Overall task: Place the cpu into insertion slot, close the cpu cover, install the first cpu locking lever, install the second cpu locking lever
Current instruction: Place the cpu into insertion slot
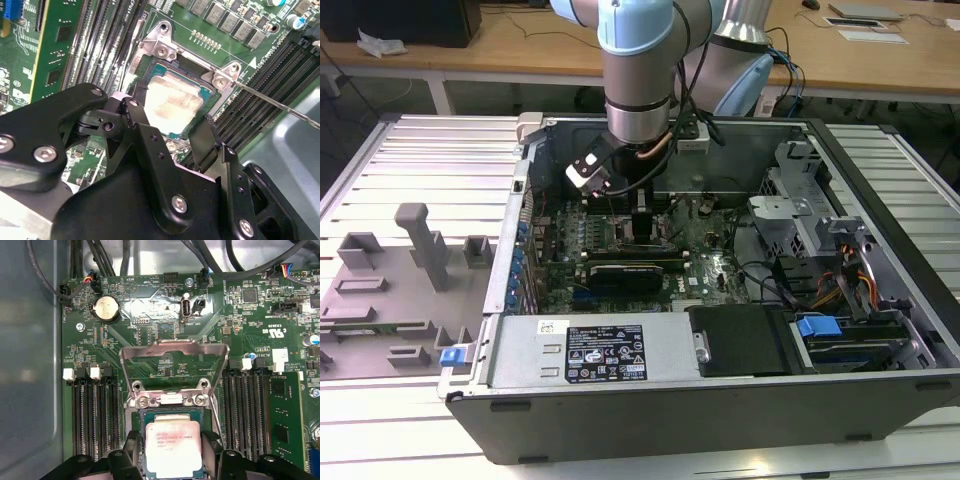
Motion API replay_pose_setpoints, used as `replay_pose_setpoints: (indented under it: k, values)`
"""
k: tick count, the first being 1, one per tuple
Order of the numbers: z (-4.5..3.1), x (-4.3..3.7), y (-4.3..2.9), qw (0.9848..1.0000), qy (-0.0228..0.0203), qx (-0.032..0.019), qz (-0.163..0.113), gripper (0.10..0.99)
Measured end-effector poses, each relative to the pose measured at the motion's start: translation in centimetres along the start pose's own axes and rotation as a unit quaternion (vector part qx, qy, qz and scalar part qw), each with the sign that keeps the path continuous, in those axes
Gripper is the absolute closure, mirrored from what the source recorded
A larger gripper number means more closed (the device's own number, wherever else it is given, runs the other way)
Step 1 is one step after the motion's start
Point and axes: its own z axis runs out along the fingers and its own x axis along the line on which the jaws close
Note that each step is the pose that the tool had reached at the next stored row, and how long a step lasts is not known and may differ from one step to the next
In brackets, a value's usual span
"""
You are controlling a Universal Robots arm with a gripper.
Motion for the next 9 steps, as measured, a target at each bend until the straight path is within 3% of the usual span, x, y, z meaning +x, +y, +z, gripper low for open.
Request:
replay_pose_setpoints:
  k: [9]
  values:
    - [-0.58,0.00,0.06,1.0000,0.0001,-0.0001,0.000,0.475]
